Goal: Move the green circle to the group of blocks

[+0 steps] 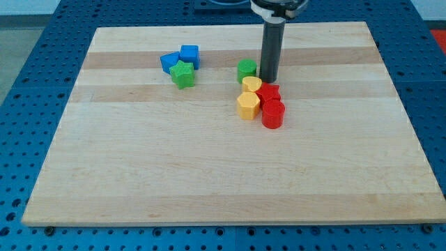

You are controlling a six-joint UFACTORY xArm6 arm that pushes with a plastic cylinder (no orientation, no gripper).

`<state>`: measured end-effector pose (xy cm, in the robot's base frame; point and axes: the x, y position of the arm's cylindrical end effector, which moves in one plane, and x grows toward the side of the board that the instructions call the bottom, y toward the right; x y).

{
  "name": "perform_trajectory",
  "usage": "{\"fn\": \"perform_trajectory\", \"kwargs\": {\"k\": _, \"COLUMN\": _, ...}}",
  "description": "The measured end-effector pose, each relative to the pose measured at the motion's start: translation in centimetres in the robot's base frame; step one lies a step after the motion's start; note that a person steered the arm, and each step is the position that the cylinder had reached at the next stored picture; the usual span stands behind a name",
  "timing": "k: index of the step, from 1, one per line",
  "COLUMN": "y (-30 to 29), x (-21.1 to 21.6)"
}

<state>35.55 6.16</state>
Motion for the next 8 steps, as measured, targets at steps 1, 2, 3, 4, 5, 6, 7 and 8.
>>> {"fn": "perform_trajectory", "kwargs": {"k": 1, "y": -1.2, "x": 0.0}}
{"fn": "perform_trajectory", "kwargs": {"k": 2, "y": -1.4, "x": -0.1}}
{"fn": "perform_trajectory", "kwargs": {"k": 3, "y": -1.4, "x": -0.7}}
{"fn": "perform_trajectory", "kwargs": {"k": 4, "y": -1.4, "x": -0.9}}
{"fn": "perform_trajectory", "kwargs": {"k": 5, "y": -1.9, "x": -1.3}}
{"fn": "perform_trajectory", "kwargs": {"k": 6, "y": -3.1, "x": -2.4}}
{"fn": "perform_trajectory", "kwargs": {"k": 7, "y": -5.0, "x": -2.8}}
{"fn": "perform_trajectory", "kwargs": {"k": 8, "y": -7.9, "x": -2.8}}
